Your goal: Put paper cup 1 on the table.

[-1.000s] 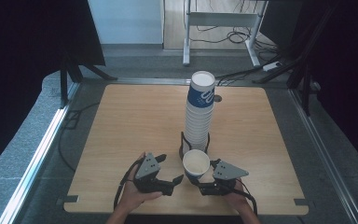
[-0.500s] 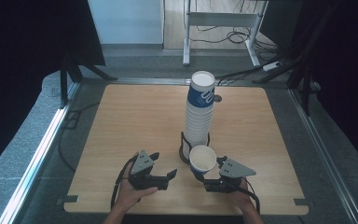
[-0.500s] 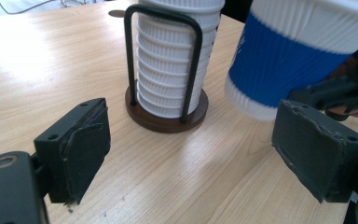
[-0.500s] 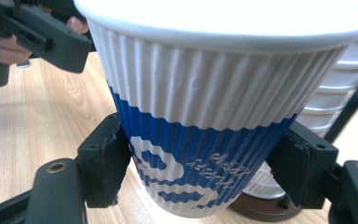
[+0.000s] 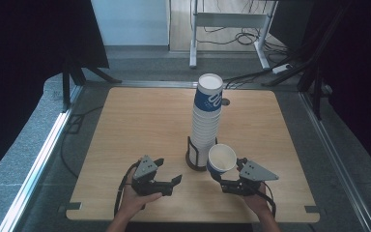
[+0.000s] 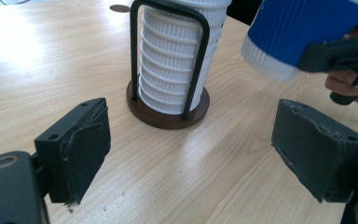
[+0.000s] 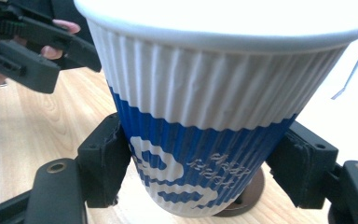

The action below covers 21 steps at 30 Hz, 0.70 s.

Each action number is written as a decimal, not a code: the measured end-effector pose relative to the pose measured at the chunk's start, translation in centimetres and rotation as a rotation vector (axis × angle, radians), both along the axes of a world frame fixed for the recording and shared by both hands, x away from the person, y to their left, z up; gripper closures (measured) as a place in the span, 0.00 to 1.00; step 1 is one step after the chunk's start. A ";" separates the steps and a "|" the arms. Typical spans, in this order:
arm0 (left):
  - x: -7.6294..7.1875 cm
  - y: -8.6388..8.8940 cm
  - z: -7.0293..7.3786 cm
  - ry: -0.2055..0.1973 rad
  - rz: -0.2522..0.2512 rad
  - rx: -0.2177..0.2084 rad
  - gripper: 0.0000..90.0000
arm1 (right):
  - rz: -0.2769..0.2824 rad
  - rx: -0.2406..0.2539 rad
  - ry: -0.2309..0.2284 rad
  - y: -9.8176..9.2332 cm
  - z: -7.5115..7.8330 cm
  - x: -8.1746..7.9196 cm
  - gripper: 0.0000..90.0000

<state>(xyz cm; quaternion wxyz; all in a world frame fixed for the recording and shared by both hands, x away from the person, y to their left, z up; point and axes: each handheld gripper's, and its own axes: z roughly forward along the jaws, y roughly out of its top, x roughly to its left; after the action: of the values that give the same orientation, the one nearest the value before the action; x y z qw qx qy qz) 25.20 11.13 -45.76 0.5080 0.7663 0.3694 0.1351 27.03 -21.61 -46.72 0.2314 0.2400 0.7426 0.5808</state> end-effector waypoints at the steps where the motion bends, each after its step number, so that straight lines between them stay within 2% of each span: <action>1: 0.0 0.0 -0.1 0.001 0.003 0.003 0.13 | -0.012 0.003 -0.003 -0.1 0.0 0.0 0.30; 3: 0.0 -0.1 -0.1 0.004 0.001 0.011 0.14 | -0.037 0.011 -0.007 -0.4 0.1 0.1 0.30; 11: 0.0 -0.3 -0.3 0.008 0.002 0.028 0.14 | -0.075 0.035 -0.017 -1.6 0.3 0.4 0.30; 16: 0.1 -0.2 -0.3 0.000 0.033 0.017 0.16 | -0.105 0.035 -0.012 -2.3 0.3 0.8 0.30; 21: 0.1 0.0 -0.3 0.002 0.041 0.007 0.16 | -0.151 0.033 -0.001 -3.3 -0.1 1.3 0.30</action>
<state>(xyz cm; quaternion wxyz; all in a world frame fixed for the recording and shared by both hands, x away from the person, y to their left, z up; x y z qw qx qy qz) 25.30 11.17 -46.07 0.5020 0.7604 0.3852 0.1463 28.36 -24.87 -46.82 0.2710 0.2987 0.7127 0.5739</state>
